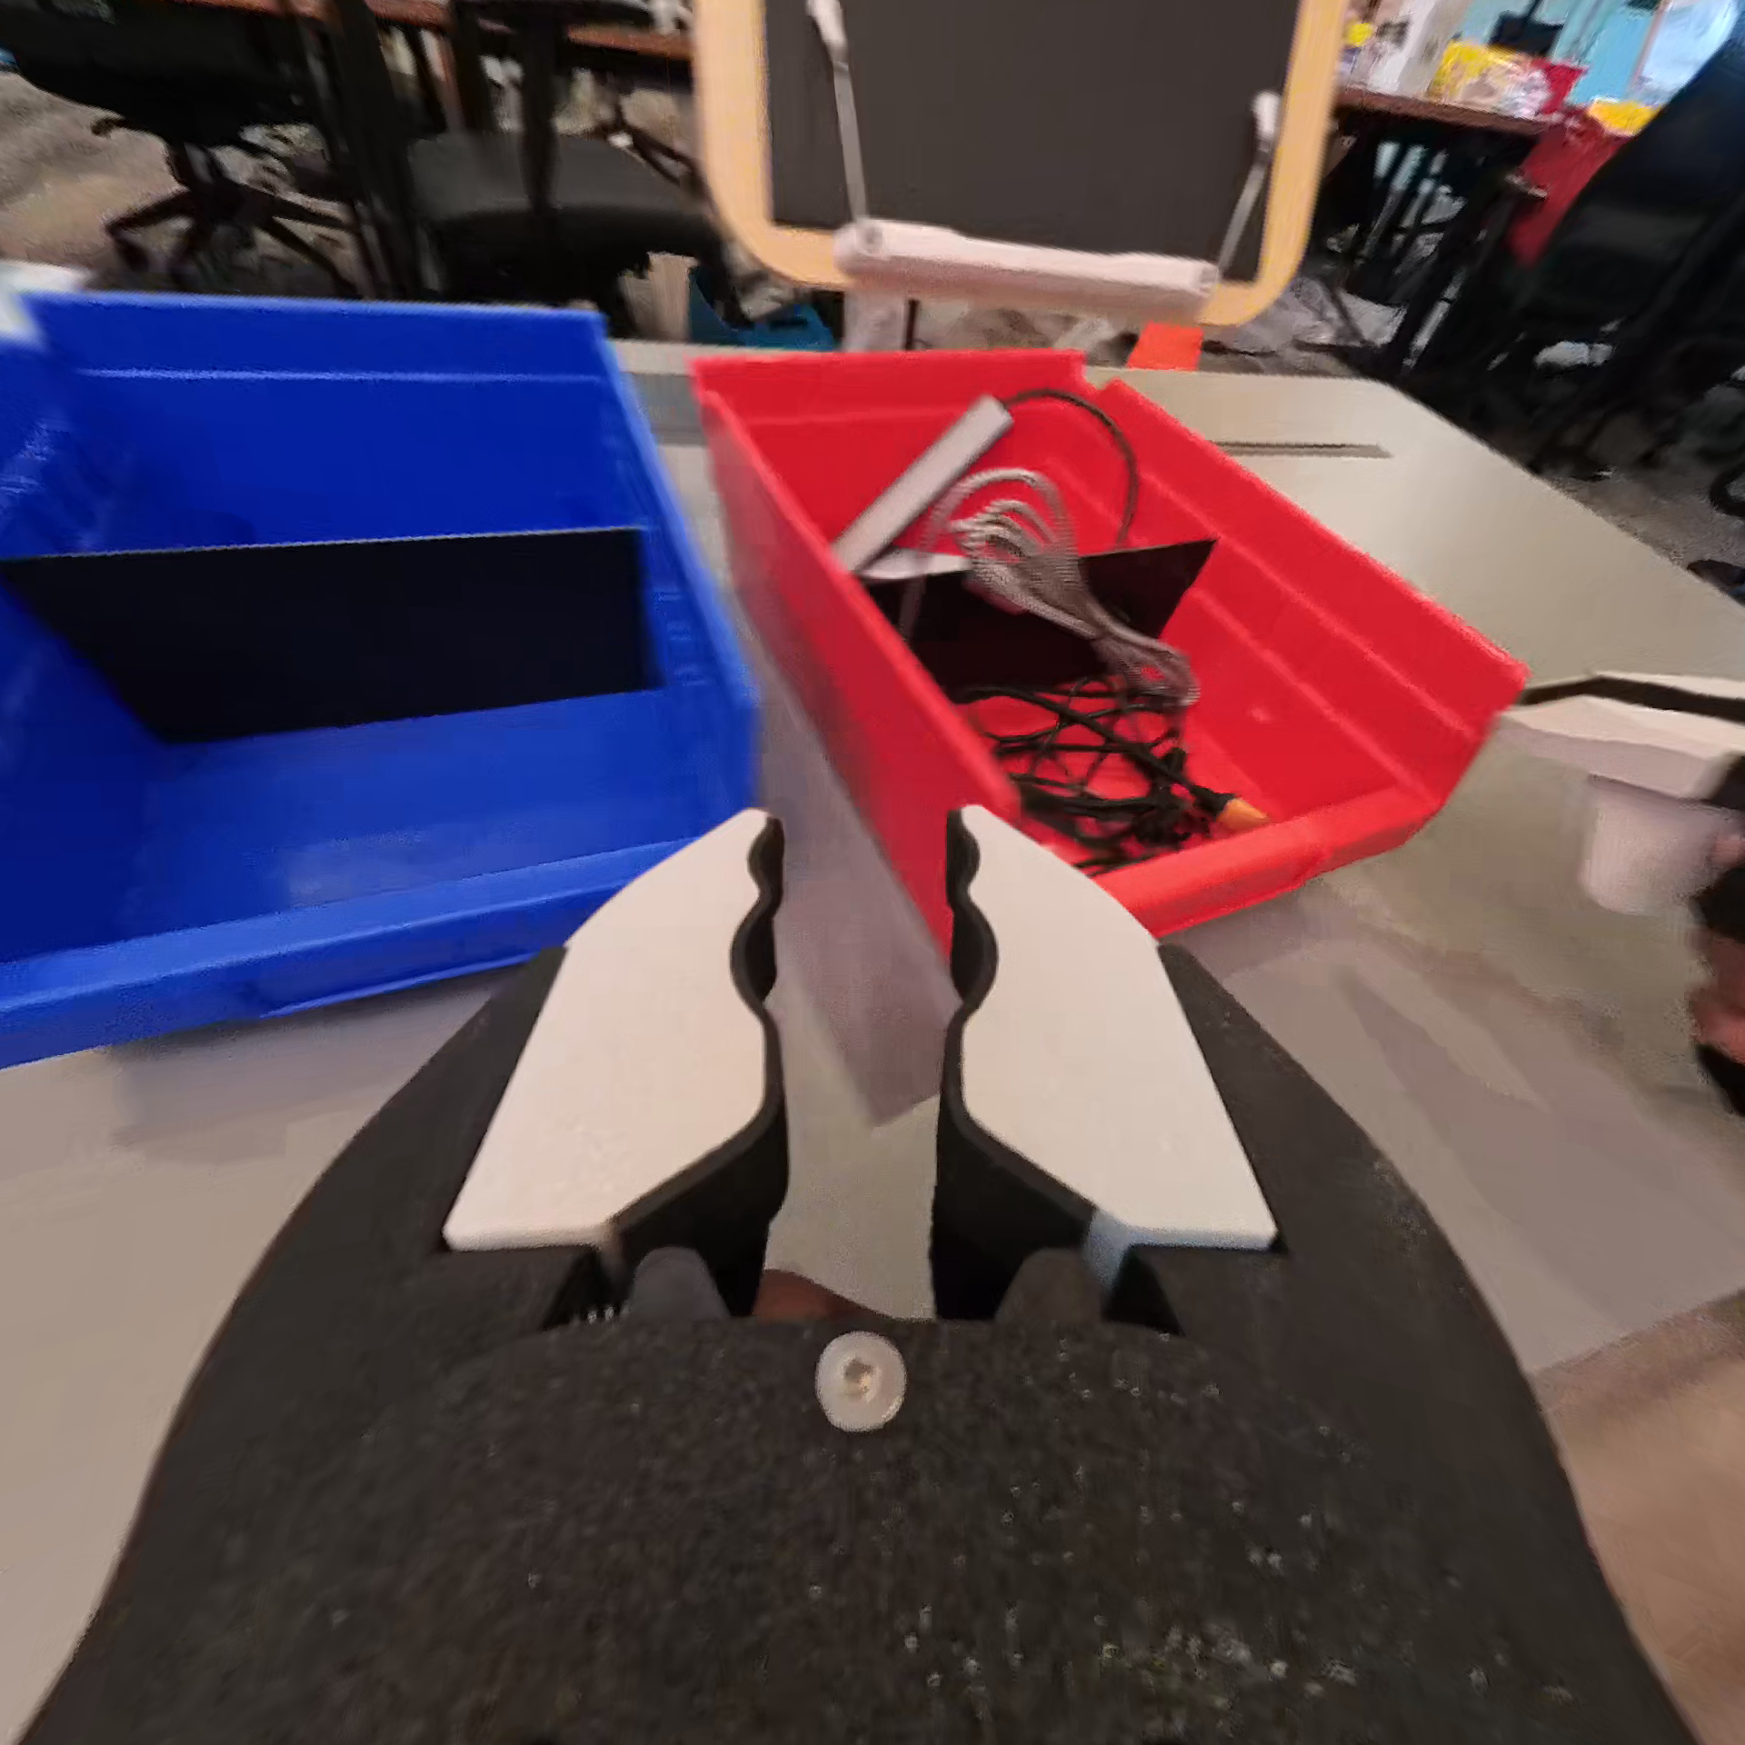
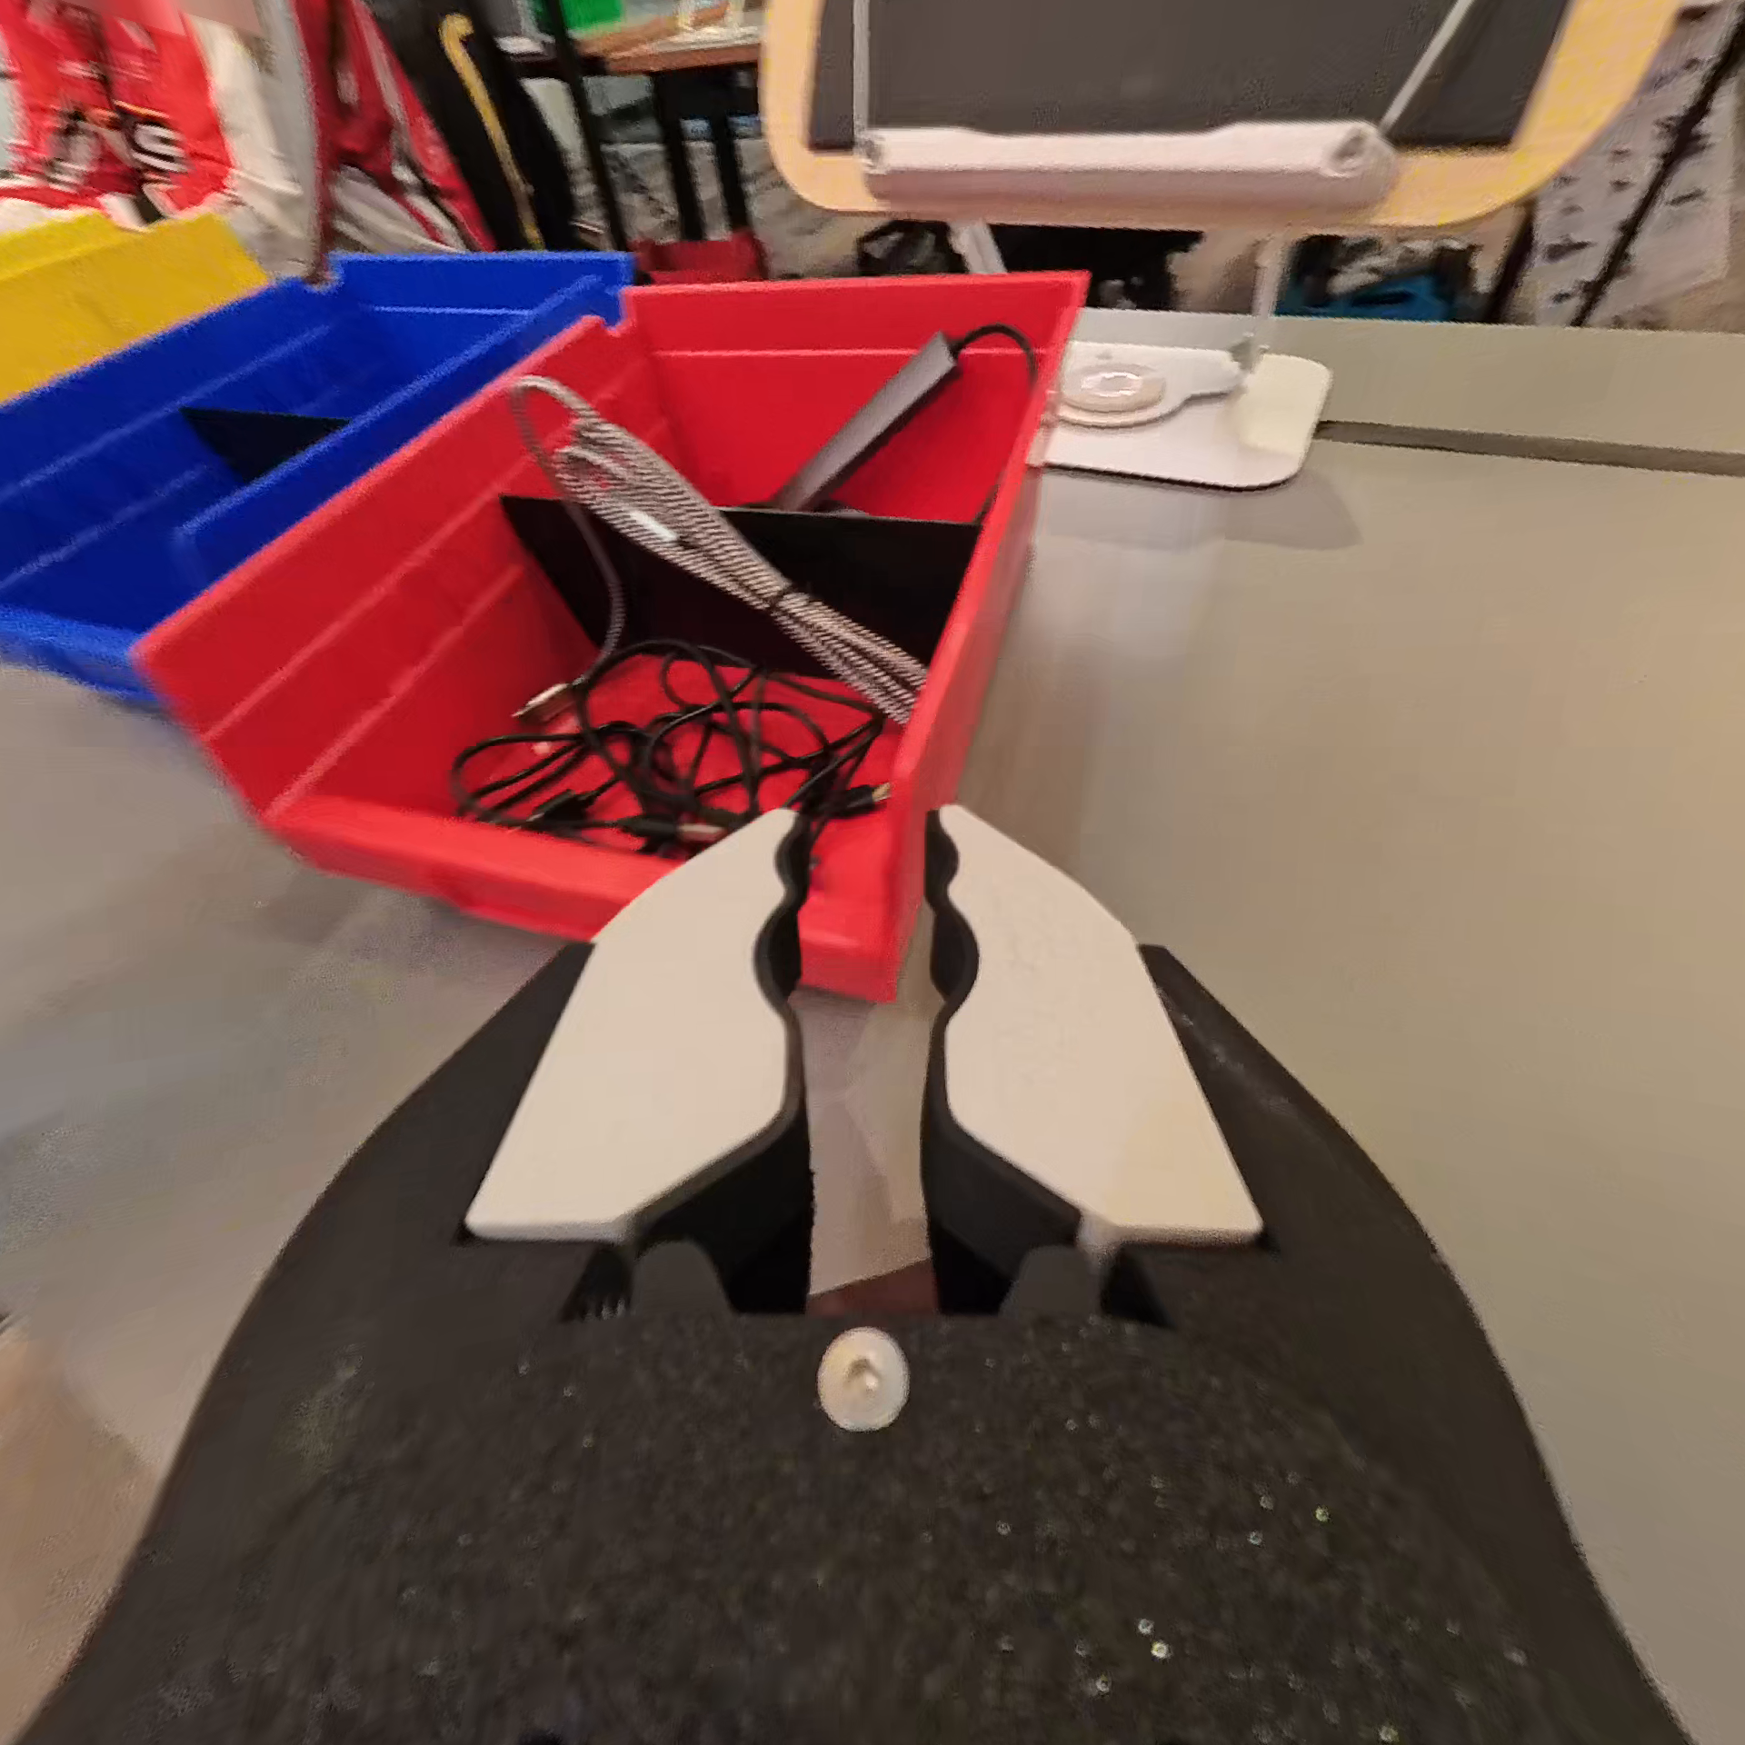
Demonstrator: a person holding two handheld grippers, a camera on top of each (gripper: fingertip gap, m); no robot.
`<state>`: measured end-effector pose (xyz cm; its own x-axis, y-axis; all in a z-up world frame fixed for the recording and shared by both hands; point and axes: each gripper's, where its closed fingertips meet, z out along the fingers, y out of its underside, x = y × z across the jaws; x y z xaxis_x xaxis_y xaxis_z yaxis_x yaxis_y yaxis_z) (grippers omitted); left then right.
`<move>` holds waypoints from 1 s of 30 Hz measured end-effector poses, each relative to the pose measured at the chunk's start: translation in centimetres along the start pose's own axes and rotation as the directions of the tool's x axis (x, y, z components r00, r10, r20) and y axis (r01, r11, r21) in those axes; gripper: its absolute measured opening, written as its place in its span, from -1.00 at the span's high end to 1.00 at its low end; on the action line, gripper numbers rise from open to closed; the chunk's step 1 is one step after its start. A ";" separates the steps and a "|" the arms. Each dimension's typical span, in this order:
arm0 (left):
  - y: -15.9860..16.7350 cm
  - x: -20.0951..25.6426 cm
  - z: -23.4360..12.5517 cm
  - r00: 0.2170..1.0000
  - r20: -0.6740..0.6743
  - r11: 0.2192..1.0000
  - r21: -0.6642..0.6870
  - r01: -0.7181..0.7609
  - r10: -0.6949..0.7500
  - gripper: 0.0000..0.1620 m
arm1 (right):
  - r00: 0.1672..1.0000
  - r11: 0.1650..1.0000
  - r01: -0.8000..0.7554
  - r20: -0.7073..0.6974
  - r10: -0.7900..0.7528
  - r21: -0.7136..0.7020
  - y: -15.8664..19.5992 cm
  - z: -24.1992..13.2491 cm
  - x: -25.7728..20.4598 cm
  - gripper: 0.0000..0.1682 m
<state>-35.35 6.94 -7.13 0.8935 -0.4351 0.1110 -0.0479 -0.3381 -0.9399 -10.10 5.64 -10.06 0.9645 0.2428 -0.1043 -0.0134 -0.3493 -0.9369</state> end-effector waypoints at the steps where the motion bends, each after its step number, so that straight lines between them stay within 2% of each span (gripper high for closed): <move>1: 0.1 -2.4 -1.2 0.999 0.044 1.000 0.001 -0.009 0.009 0.60 | 0.999 1.000 0.006 0.045 -0.007 0.013 0.1 -1.0 -0.8 0.74; 4: 1.3 -11.1 -3.9 0.977 0.214 1.000 -0.021 -0.018 0.022 0.60 | 0.979 0.993 0.100 0.174 -0.108 0.058 1.3 -3.8 -4.2 0.76; 6: 2.2 -16.1 -4.6 0.957 0.288 0.998 -0.053 0.042 -0.025 0.60 | 0.957 0.981 0.183 0.217 -0.194 0.071 2.5 -4.9 -6.2 0.79; 10: 1.6 -21.2 -3.4 0.950 0.290 0.990 -0.041 0.137 -0.120 0.54 | 0.913 0.971 0.230 0.331 -0.238 0.066 3.7 -5.6 -10.5 0.79; 13: 0.5 -21.5 -1.0 0.966 0.231 0.990 -0.051 0.132 -0.116 0.54 | 0.882 0.967 0.251 0.401 -0.248 0.047 4.1 -4.9 -13.5 0.78; 18: 1.5 -22.4 3.5 0.973 0.223 0.984 -0.147 0.096 -0.061 0.55 | 0.863 0.960 0.278 0.433 -0.260 0.022 4.0 -1.9 -17.0 0.77; 19: 2.1 -22.5 4.0 0.973 0.219 0.978 -0.174 0.117 -0.078 0.63 | 0.861 0.964 0.267 0.444 -0.248 0.020 3.8 -1.3 -17.8 0.77; 20: 2.6 -22.6 4.3 0.972 0.214 0.972 -0.191 0.134 -0.091 0.88 | 0.859 0.966 0.259 0.453 -0.237 0.014 3.6 -0.6 -18.6 0.77; 21: 2.8 -22.6 4.2 0.972 0.215 0.972 -0.190 0.141 -0.099 0.94 | 0.860 0.967 0.256 0.457 -0.229 0.002 3.5 0.1 -19.3 0.77; 24: 3.4 -22.4 2.5 0.959 0.270 0.969 -0.196 0.147 -0.091 0.95 | 0.885 0.965 0.256 0.414 -0.215 -0.046 3.3 2.7 -20.6 0.73; 28: 5.0 -20.6 -1.8 0.943 0.313 0.971 -0.167 0.170 -0.111 0.94 | 0.931 0.981 0.174 0.338 -0.136 -0.085 2.6 5.8 -21.9 0.52; 30: 5.9 -19.9 -4.1 0.933 0.331 0.971 -0.141 0.194 -0.138 0.94 | 0.946 0.988 0.137 0.305 -0.110 -0.069 2.1 6.9 -22.4 0.49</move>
<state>-55.20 10.19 -13.54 0.9885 -0.0826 0.1266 0.0640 -0.5301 -0.8455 -33.53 5.68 -11.97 0.8334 0.5441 -0.0972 0.1377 -0.3746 -0.9169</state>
